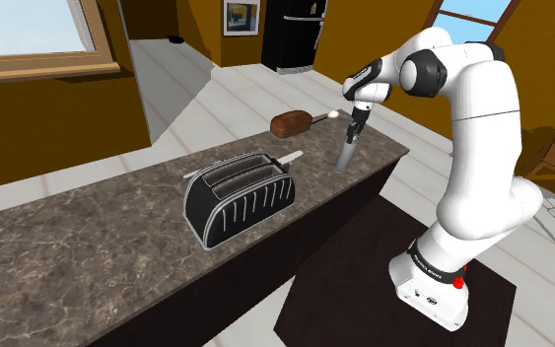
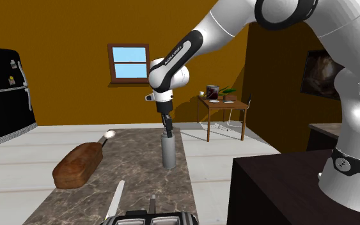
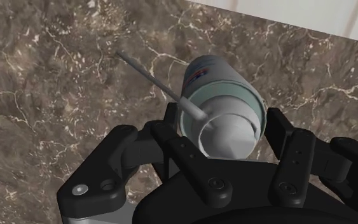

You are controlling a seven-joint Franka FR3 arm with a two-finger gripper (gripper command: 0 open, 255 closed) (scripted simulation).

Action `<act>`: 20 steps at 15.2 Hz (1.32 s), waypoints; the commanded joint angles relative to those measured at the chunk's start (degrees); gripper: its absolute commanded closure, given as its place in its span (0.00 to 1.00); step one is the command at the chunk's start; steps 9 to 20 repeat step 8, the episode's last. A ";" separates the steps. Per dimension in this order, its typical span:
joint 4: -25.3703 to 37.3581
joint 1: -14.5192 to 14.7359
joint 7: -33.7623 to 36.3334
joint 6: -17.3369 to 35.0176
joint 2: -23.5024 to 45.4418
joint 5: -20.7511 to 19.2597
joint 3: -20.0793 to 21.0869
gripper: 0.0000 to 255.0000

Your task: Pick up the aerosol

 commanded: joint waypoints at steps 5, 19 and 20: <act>0.07 0.64 0.54 -2.98 -3.03 -1.10 -0.87 1.00; 0.17 0.74 0.64 -3.58 -3.55 -1.31 -1.02 1.00; 0.17 0.74 0.64 -3.58 -3.55 -1.31 -1.02 1.00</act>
